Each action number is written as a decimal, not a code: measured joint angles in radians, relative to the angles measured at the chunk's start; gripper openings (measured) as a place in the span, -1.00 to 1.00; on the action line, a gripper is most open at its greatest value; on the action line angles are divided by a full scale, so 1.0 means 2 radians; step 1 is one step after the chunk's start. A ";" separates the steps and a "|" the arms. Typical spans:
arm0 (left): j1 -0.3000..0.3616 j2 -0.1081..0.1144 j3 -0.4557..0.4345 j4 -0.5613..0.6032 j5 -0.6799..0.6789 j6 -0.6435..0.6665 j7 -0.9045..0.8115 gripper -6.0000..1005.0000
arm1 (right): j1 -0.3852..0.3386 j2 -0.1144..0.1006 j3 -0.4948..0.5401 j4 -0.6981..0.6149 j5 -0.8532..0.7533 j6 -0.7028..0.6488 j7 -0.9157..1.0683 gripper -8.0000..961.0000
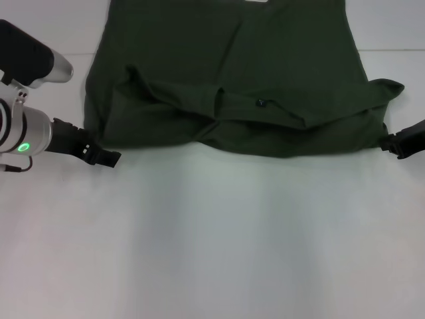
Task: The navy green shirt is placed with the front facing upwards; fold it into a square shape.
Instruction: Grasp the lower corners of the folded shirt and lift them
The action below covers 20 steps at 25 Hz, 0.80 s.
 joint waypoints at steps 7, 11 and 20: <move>-0.002 -0.004 0.006 -0.008 0.001 -0.014 0.006 0.72 | 0.000 0.000 -0.002 0.000 0.000 0.000 0.000 -0.94; -0.006 -0.005 0.013 -0.023 0.001 -0.039 0.008 0.71 | 0.000 0.001 -0.003 0.001 0.001 0.001 0.000 -0.94; -0.017 -0.004 0.017 -0.044 -0.003 -0.086 0.018 0.14 | 0.004 0.001 -0.004 0.005 0.001 0.005 0.000 -0.94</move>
